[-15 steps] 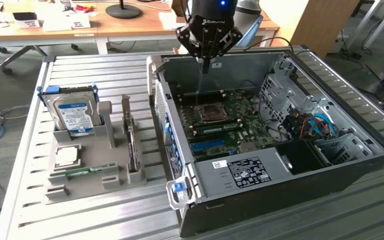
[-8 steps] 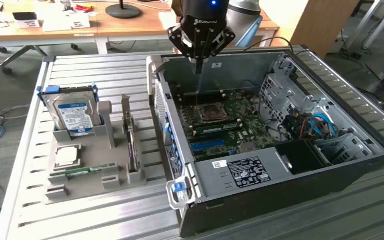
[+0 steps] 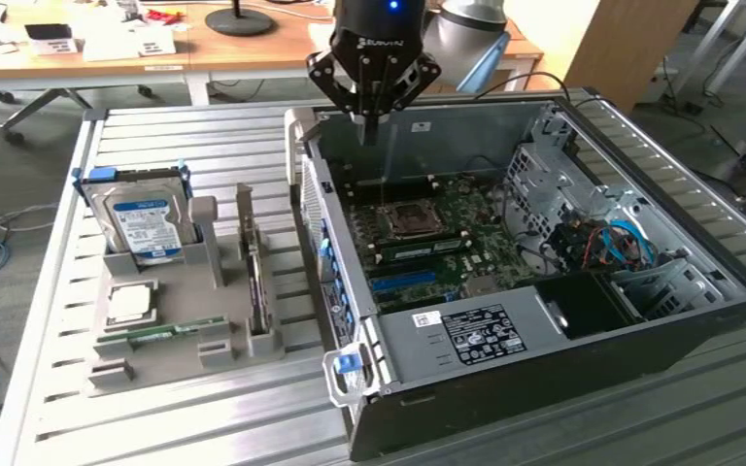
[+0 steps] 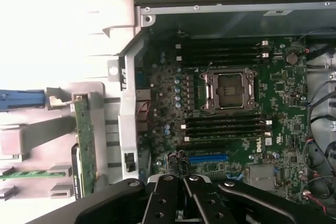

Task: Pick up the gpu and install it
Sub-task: 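Reach for the gpu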

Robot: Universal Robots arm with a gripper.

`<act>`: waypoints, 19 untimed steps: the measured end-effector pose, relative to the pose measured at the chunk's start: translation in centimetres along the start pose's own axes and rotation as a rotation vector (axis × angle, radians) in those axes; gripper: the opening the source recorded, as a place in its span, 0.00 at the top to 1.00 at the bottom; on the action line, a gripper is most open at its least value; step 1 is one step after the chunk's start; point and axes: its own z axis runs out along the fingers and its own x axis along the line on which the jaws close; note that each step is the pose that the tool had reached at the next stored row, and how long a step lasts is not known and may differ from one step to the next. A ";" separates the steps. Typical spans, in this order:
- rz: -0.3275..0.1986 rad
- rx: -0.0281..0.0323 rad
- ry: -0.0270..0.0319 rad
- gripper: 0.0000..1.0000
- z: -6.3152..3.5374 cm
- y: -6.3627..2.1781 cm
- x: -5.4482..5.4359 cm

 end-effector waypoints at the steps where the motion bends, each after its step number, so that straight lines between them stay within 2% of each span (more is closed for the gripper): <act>1: 0.000 0.0000 0.0000 0.89 -0.01 -0.02 0.2; 10: 0.000 0.0000 0.0000 0.89 -0.05 -0.15 2.0; 19: 0.000 0.0000 0.0001 0.89 -0.11 -0.34 4.7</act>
